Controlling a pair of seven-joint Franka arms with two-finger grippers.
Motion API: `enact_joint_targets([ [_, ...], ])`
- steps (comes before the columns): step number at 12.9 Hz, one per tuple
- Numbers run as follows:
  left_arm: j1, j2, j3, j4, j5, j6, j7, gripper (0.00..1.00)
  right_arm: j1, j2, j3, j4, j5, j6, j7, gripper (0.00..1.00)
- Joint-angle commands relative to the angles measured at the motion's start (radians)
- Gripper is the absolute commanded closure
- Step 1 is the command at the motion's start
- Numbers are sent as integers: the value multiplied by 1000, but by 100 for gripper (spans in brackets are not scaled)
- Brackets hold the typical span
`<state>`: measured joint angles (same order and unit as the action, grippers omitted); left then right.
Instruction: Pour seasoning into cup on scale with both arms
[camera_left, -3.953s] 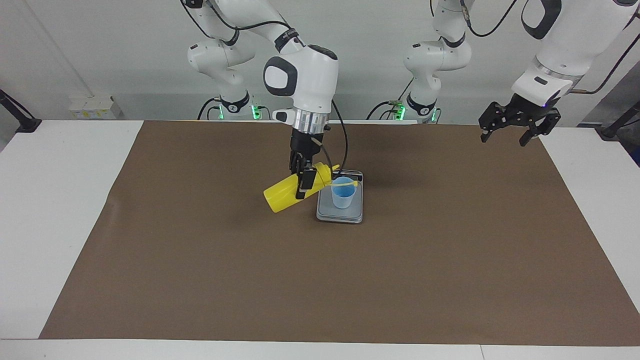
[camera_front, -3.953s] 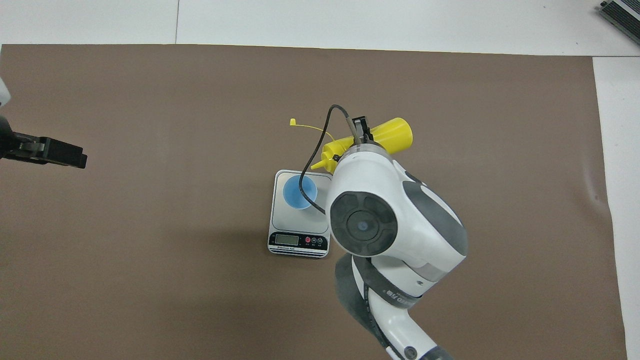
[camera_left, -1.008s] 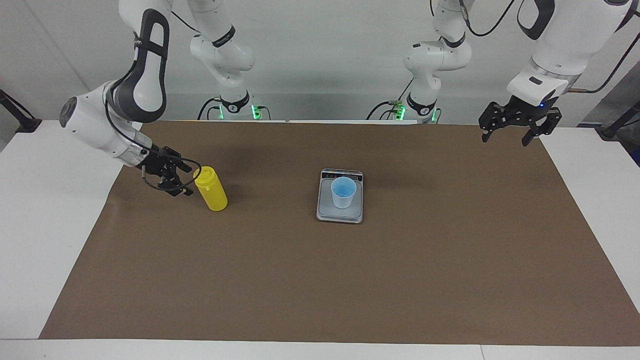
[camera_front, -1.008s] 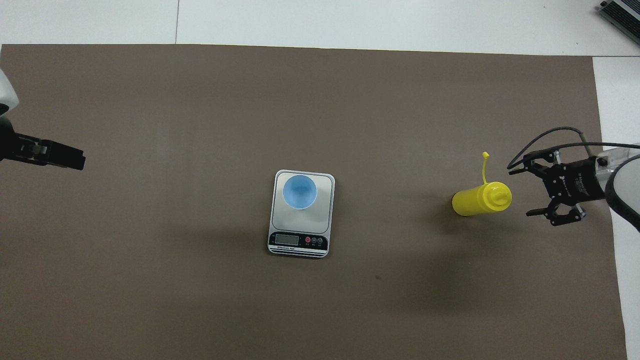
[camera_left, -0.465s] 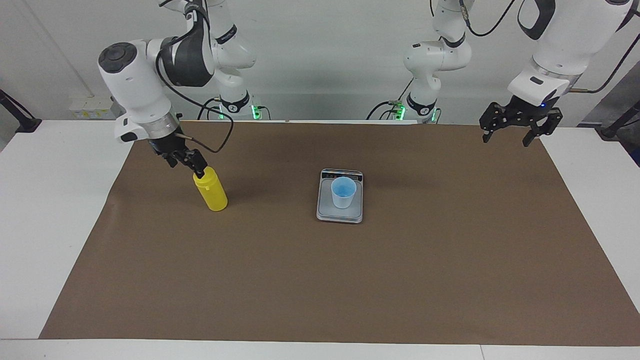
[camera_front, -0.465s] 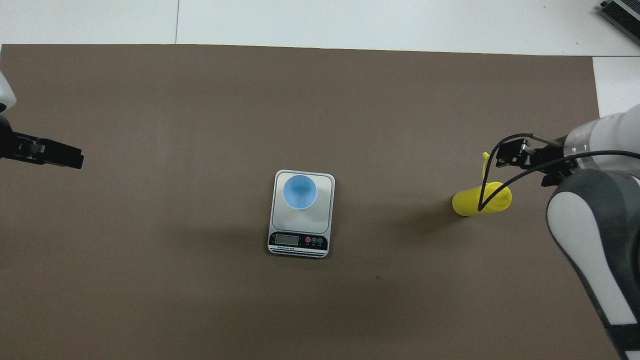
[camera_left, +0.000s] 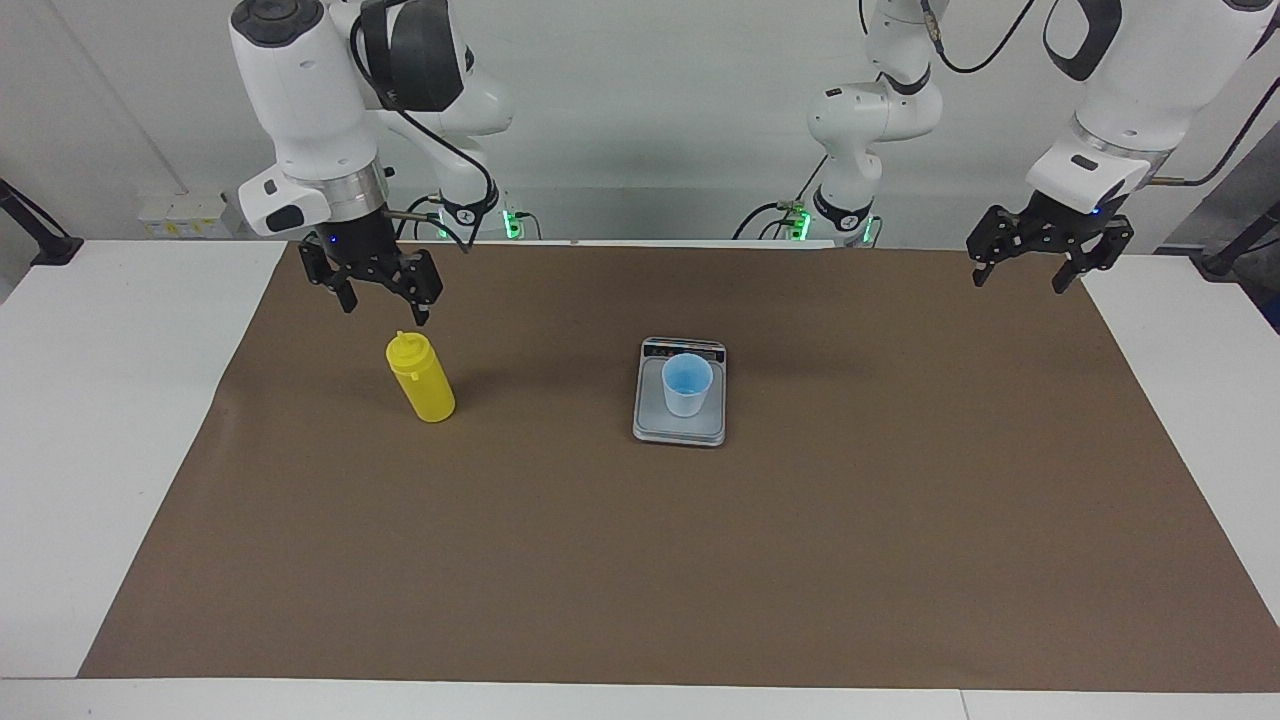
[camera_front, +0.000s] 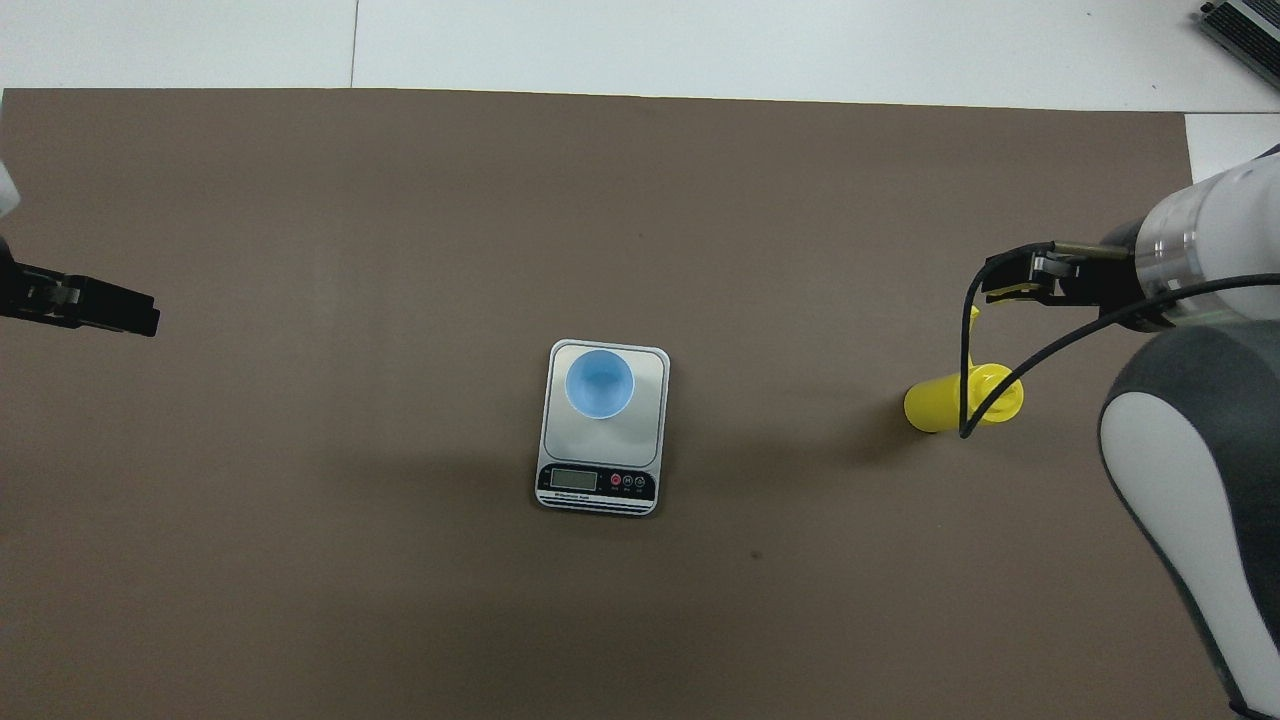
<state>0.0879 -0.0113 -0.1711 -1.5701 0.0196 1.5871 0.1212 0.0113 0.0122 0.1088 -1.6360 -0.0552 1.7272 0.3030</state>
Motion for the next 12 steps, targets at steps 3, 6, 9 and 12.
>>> enact_joint_targets([
  [3,23,-4,-18,-4,-12,-5,14,0,-23,-31,-6,-1,-14,-124,-177,0],
  [6,26,-4,-18,-2,-10,-16,18,0,-57,-31,-6,-1,1,-118,-196,0],
  [9,21,-7,-19,-5,-13,-26,6,0,-45,-32,-6,-10,1,-109,-185,0],
  [12,24,-7,-19,-5,-13,-25,6,0,-53,-32,-5,-22,1,-78,-186,0],
])
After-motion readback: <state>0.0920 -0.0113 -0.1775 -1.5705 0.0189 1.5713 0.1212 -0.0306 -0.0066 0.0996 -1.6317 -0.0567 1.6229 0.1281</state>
